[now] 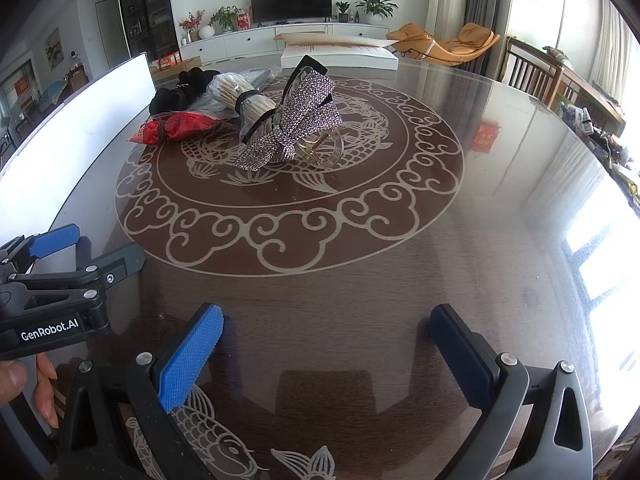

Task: Organize objects

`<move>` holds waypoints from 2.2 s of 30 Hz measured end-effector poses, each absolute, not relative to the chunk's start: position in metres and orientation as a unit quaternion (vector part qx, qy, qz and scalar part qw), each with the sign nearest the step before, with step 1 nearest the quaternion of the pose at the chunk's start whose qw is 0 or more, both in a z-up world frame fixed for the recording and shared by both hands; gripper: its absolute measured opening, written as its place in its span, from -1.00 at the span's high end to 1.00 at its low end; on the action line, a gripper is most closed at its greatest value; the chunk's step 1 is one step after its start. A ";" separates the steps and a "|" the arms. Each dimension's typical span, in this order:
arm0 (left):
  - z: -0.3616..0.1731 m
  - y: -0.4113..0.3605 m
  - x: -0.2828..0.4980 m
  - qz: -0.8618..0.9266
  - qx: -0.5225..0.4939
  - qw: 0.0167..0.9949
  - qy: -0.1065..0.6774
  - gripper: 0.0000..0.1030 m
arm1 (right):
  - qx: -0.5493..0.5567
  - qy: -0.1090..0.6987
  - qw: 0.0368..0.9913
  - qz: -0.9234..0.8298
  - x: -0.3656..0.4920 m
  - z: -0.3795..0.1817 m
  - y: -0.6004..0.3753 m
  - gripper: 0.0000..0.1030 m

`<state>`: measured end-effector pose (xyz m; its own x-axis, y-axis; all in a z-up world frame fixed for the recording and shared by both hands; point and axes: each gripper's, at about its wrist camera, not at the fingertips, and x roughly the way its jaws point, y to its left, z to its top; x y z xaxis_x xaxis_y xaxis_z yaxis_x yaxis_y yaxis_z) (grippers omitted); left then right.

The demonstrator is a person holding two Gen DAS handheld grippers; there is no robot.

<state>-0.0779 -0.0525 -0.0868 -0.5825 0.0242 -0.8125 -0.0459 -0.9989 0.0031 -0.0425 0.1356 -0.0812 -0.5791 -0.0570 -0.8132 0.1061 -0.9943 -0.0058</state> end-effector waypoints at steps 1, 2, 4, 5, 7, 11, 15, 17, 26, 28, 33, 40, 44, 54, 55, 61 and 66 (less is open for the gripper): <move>-0.087 -0.053 -0.078 0.889 -0.456 0.020 0.012 -1.00 | 0.456 0.027 0.046 -0.888 -0.042 -0.081 0.136 -1.00; -0.087 -0.052 -0.078 0.889 -0.456 0.020 0.012 -1.00 | 0.456 0.027 0.046 -0.888 -0.042 -0.081 0.136 -1.00; -0.087 -0.053 -0.078 0.889 -0.456 0.020 0.012 -1.00 | 0.456 0.027 0.046 -0.888 -0.042 -0.081 0.136 -1.00; -0.087 -0.052 -0.078 0.889 -0.456 0.020 0.012 -1.00 | 0.456 0.027 0.046 -0.888 -0.042 -0.081 0.136 -1.00; -0.087 -0.053 -0.078 0.889 -0.457 0.020 0.012 -1.00 | 0.456 0.027 0.046 -0.888 -0.042 -0.081 0.136 -1.00; -0.087 -0.052 -0.078 0.889 -0.457 0.020 0.012 -1.00 | 0.456 0.027 0.046 -0.888 -0.042 -0.081 0.136 -1.00; -0.087 -0.053 -0.078 0.889 -0.457 0.020 0.012 -1.00 | 0.456 0.027 0.046 -0.888 -0.042 -0.081 0.135 -1.00; -0.087 -0.052 -0.078 0.889 -0.457 0.020 0.012 -1.00 | 0.456 0.027 0.046 -0.888 -0.042 -0.081 0.135 -1.00; -0.087 -0.052 -0.078 0.889 -0.457 0.020 0.012 -1.00 | 0.456 0.027 0.046 -0.888 -0.042 -0.081 0.135 -1.00; -0.087 -0.053 -0.078 0.889 -0.457 0.020 0.012 -1.00 | 0.456 0.027 0.046 -0.888 -0.042 -0.081 0.135 -1.00; -0.087 -0.053 -0.078 0.889 -0.457 0.020 0.012 -1.00 | 0.456 0.027 0.046 -0.888 -0.042 -0.081 0.135 -1.00; -0.087 -0.052 -0.078 0.889 -0.457 0.020 0.012 -1.00 | 0.456 0.027 0.046 -0.888 -0.042 -0.081 0.135 -1.00; -0.087 -0.052 -0.078 0.889 -0.456 0.020 0.012 -1.00 | 0.456 0.027 0.046 -0.888 -0.043 -0.082 0.135 -1.00; -0.086 -0.053 -0.082 0.882 -0.470 0.027 0.015 -1.00 | 0.456 0.027 0.046 -0.888 -0.043 -0.082 0.135 -1.00; -0.085 -0.054 -0.085 0.879 -0.476 0.034 0.014 -1.00 | 0.456 0.026 0.046 -0.888 -0.042 -0.082 0.135 -1.00; -0.054 -0.063 -0.133 0.888 -0.456 0.065 -0.013 -1.00 | 0.456 0.027 0.046 -0.888 -0.043 -0.082 0.135 -1.00; -0.042 -0.059 -0.197 0.898 -0.434 0.078 0.010 -1.00 | 0.456 0.027 0.046 -0.888 -0.043 -0.081 0.135 -1.00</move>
<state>-0.1973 -0.0592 -0.0420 -0.6112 0.1308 -0.7806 -0.1477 -0.9878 -0.0498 -0.0429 0.1353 -0.0815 -0.5797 -0.0566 -0.8128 0.1064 -0.9943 -0.0067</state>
